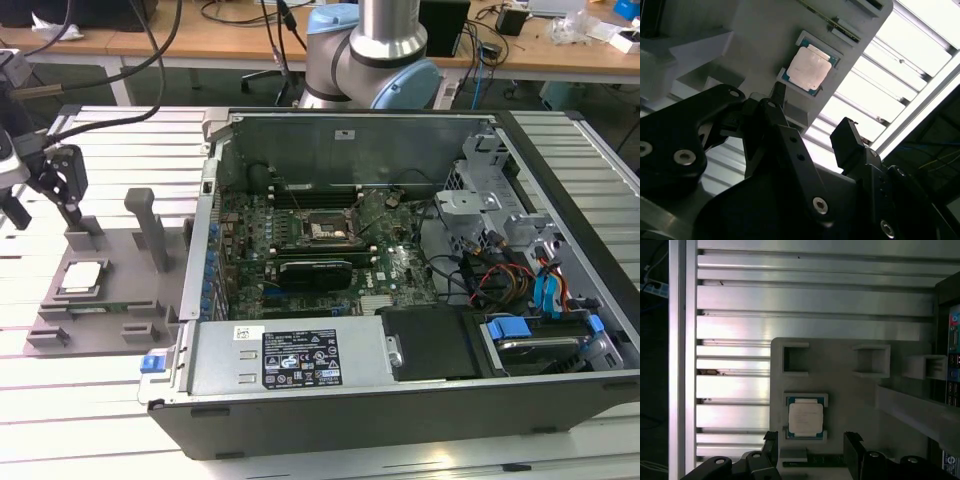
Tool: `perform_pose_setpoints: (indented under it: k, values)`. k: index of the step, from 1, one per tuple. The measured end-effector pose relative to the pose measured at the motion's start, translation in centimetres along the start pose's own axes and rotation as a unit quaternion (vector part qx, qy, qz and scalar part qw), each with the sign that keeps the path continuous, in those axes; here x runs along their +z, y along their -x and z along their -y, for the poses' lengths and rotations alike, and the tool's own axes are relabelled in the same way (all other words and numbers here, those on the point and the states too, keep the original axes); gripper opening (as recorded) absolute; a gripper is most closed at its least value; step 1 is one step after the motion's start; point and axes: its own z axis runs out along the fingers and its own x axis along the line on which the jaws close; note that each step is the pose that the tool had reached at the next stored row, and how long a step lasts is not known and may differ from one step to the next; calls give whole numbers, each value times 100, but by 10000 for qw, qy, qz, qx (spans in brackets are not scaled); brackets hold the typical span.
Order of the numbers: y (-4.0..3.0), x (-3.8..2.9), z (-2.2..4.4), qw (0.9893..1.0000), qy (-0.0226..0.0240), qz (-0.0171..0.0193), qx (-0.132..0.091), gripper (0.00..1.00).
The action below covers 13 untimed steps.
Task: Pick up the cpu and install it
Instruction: 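Pick up the cpu and move it towards the insertion slot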
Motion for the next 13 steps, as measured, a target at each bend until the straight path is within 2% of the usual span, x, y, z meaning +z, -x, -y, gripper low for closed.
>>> perform_pose_setpoints:
  k: [13]
  values:
    - [-2,75,-2,10000,0,-1,0,63]
